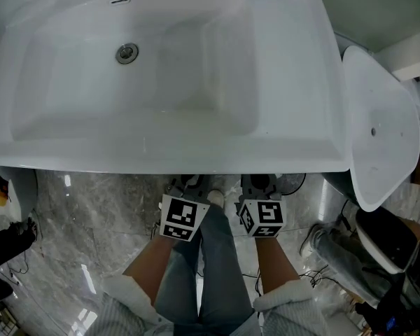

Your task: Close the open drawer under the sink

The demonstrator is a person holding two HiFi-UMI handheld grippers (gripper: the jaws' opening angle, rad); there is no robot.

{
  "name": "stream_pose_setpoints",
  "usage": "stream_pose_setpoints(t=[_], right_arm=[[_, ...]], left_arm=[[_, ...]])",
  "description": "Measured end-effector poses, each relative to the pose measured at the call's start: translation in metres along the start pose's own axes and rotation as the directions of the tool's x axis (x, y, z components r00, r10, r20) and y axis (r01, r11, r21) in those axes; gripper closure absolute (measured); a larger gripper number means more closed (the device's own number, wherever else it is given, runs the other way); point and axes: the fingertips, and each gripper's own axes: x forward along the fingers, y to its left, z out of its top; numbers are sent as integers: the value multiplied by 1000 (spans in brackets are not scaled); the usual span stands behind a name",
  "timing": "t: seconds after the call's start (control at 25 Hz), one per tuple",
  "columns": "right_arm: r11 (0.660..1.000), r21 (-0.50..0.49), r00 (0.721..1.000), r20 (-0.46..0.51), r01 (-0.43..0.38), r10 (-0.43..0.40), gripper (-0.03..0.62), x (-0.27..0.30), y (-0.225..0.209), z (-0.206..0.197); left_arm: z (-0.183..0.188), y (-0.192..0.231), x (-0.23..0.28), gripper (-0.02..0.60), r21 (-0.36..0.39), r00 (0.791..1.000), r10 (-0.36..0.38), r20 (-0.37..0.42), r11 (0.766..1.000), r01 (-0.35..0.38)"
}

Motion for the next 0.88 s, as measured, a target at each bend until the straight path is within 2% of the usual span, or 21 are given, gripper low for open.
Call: stream_pose_setpoints(t=[0.16,0.44,0.88], right_arm=[[1000,-9,1000,-5,0,0,585,-2,2,-2],[1000,-15,1000,-8,-4,4,583,-21,14,3],[999,-6,997,65,-37,37,585,-81,48,57]], left_arm=[[1,-1,-3,565,-19,1000,16,9,1000,-15],[10,-13,-23,565,-1,1000,-3,24,1000,3],[67,-35,-77,565,0,994,0,113,1000,0]])
